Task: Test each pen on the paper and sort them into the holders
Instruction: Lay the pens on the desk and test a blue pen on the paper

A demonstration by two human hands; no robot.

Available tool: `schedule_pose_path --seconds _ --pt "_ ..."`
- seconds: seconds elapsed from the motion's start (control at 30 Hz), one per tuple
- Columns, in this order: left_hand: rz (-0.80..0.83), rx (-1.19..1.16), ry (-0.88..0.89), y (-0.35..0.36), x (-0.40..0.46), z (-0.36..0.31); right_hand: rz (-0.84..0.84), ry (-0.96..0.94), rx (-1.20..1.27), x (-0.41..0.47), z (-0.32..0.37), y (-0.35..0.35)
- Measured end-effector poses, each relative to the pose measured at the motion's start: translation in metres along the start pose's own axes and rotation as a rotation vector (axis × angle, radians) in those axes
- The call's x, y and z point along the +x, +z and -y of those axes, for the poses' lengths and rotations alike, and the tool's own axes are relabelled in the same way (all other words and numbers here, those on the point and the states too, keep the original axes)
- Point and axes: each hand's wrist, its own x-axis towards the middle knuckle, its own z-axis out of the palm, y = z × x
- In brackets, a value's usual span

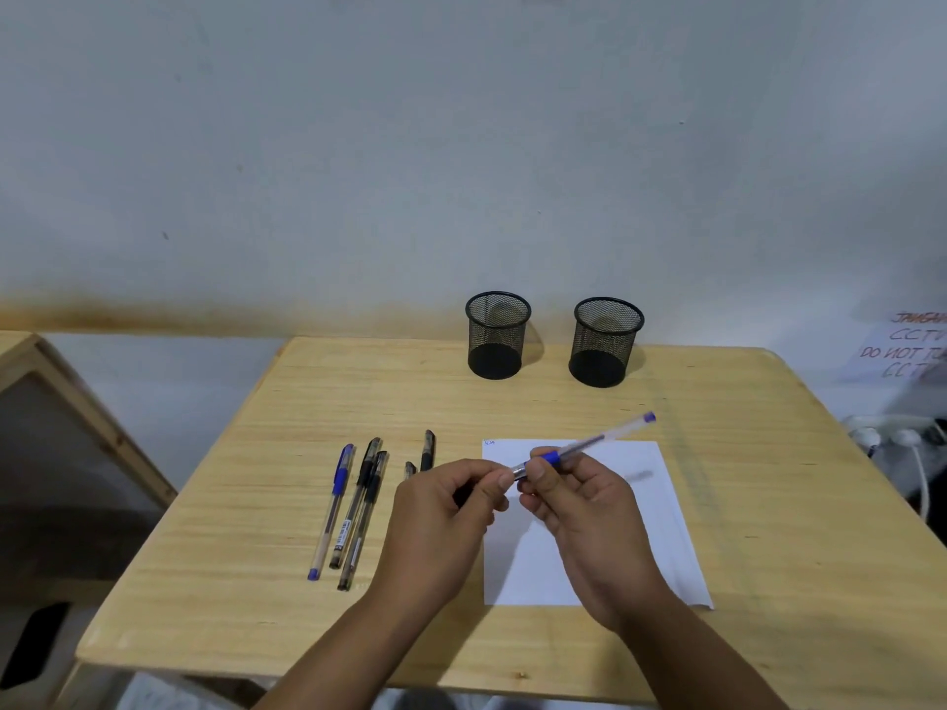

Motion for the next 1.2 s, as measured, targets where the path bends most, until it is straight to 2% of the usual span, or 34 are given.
schedule_pose_path --seconds 0.13,0.27,0.33,0.5,0.73,0.93,1.2 --pt "-0.008 -0.042 -0.024 0.007 0.009 -0.003 -0.106 -0.002 0.054 0.015 0.006 0.007" --pt "0.075 0.039 -0.024 0.007 0.032 0.000 -0.190 -0.039 -0.015 0.042 0.024 0.008" --pt "0.072 0.082 -0.055 0.006 0.048 0.003 -0.199 -0.069 -0.138 0.062 0.037 0.003" --pt "-0.010 0.093 -0.109 0.003 0.096 0.008 -0.203 -0.151 -0.645 0.112 0.070 -0.015" --pt "-0.099 0.213 -0.144 0.010 0.172 0.020 -0.072 -0.275 -1.231 0.162 0.113 -0.003" --pt "-0.102 0.242 -0.153 0.018 0.210 0.034 0.031 -0.314 -1.426 0.205 0.108 0.018" --pt "-0.020 0.267 -0.057 0.013 0.239 0.040 0.093 -0.325 -1.647 0.246 0.084 0.043"
